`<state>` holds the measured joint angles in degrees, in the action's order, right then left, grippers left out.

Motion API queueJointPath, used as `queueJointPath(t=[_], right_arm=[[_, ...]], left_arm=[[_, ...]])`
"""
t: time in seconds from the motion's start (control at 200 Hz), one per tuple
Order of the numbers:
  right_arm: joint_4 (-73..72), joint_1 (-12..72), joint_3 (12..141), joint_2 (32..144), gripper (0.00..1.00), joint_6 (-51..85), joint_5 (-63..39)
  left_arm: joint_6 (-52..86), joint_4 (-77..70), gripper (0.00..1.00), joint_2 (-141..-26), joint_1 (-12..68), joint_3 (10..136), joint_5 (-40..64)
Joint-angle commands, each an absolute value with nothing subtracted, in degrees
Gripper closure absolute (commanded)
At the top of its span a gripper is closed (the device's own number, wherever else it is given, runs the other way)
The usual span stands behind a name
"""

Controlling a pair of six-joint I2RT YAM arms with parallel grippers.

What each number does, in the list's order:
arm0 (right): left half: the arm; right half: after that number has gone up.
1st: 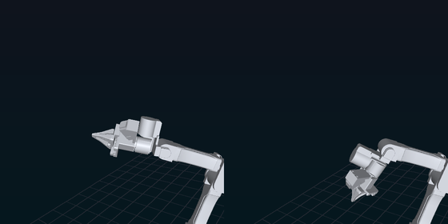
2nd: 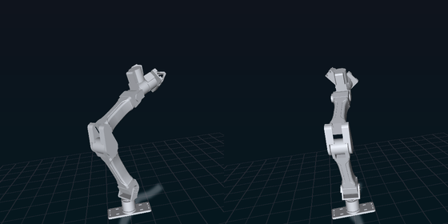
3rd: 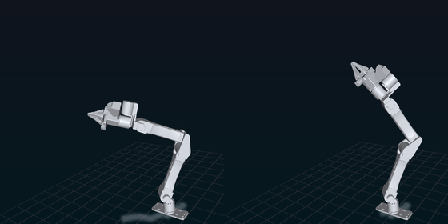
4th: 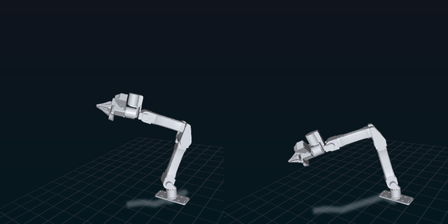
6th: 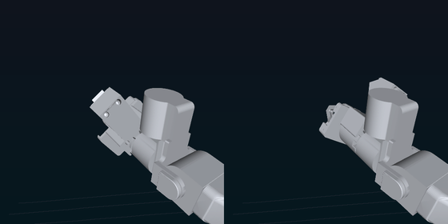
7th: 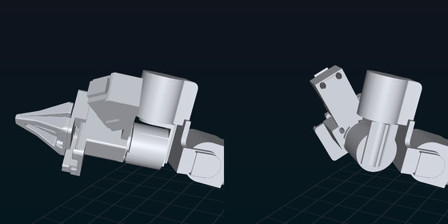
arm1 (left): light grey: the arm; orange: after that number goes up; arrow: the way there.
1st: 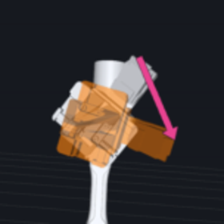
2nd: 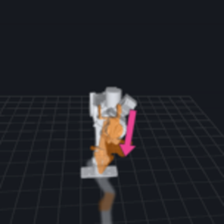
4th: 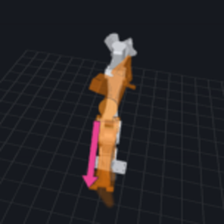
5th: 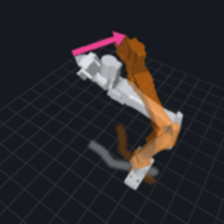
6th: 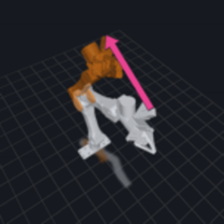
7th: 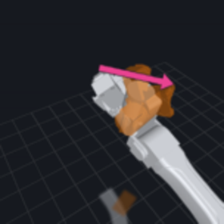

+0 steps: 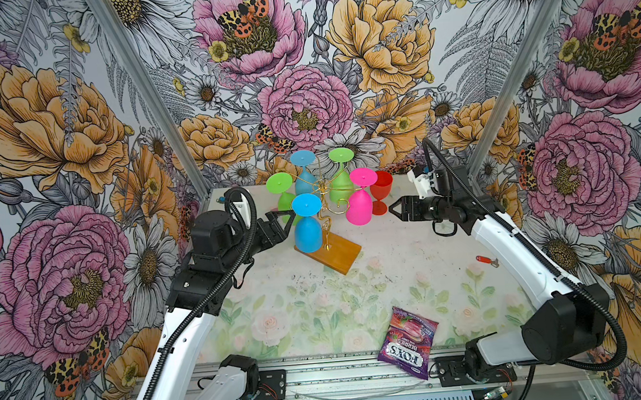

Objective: Take the wine glass off the wine glass rack
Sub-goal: Pick up the wine glass from the wine glass rack.

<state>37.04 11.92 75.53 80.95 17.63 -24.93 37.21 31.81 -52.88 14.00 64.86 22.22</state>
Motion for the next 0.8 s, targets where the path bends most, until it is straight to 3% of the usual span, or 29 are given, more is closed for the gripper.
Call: queueJointPath(t=[0.0, 0.445, 0.796], right_arm=[[34.3, 11.7, 74.3, 78.9, 0.31, 18.9, -26.3], [33.5, 11.6, 72.2, 77.4, 0.33, 19.7, -27.1], [32.4, 11.6, 70.9, 77.0, 0.33, 20.5, -28.0]], left_arm=[[43.6, 28.2, 0.15, -55.0, 13.6, 67.0, 25.3], [48.8, 28.3, 0.28, -60.3, 14.8, 69.2, 28.0], [49.9, 28.2, 0.46, -60.9, 16.2, 68.9, 28.5]])
